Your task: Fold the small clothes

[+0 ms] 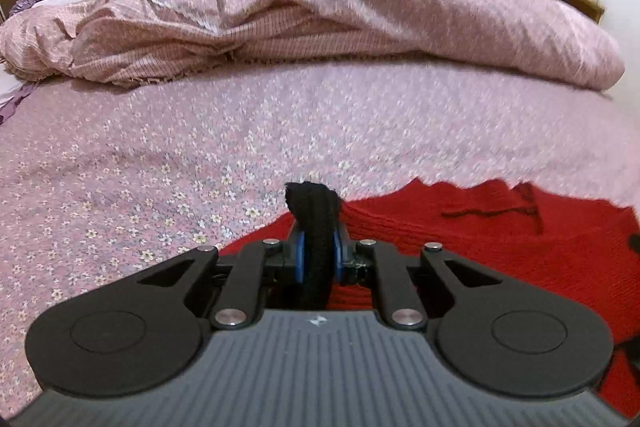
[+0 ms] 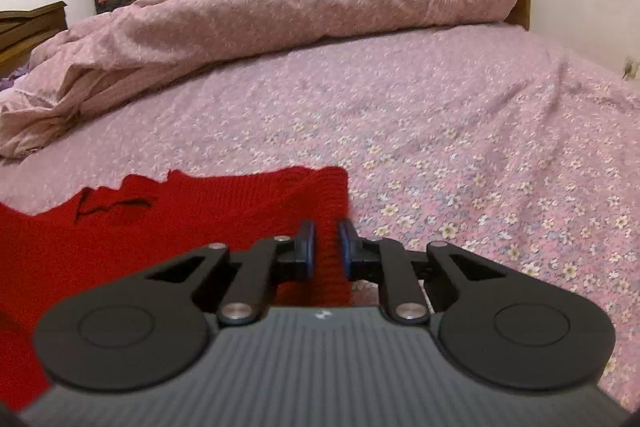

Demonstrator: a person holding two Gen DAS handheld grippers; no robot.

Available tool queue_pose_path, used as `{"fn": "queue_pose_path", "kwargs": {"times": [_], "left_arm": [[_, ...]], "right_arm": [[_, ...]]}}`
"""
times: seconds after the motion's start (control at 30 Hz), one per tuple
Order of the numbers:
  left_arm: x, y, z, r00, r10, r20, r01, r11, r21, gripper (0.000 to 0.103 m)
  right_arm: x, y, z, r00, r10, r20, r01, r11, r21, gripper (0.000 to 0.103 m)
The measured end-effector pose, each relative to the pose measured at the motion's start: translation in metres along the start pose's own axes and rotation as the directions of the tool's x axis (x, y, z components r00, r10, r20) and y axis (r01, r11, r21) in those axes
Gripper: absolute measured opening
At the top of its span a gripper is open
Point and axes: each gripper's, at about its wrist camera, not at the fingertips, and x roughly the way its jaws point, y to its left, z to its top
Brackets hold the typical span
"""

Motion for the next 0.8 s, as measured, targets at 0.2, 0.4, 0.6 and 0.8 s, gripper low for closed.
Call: {"fn": "queue_pose_path", "kwargs": {"times": [0.2, 0.4, 0.6, 0.8], "left_arm": [[0.034, 0.001, -0.006, 0.997, 0.019, -0.069, -0.019, 1.0, -0.011, 0.018], [0.04, 0.0, -0.005, 0.996, 0.039, -0.076, -0.039, 0.999, -0.001, 0.033], [0.016, 0.012, -0.003, 0.995, 0.058, -0.085, -0.064, 0.995, -0.071, 0.056], [-0.022, 0.023, -0.007, 0.988, 0.126, -0.092, -0.134, 0.986, -0.095, 0.076]], "right_arm": [[0.008, 0.004, -0.009, 0.998, -0.062, 0.005, 0.062, 0.997, -0.039, 0.016], [0.01, 0.006, -0.01, 0.997, -0.075, 0.005, 0.075, 0.996, -0.052, 0.018], [-0.001, 0.007, -0.005, 0.998, -0.067, -0.002, 0.067, 0.996, -0.061, 0.025], [-0.034, 0.011, -0.003, 0.999, -0.034, 0.015, 0.034, 0.998, -0.05, 0.042]]}}
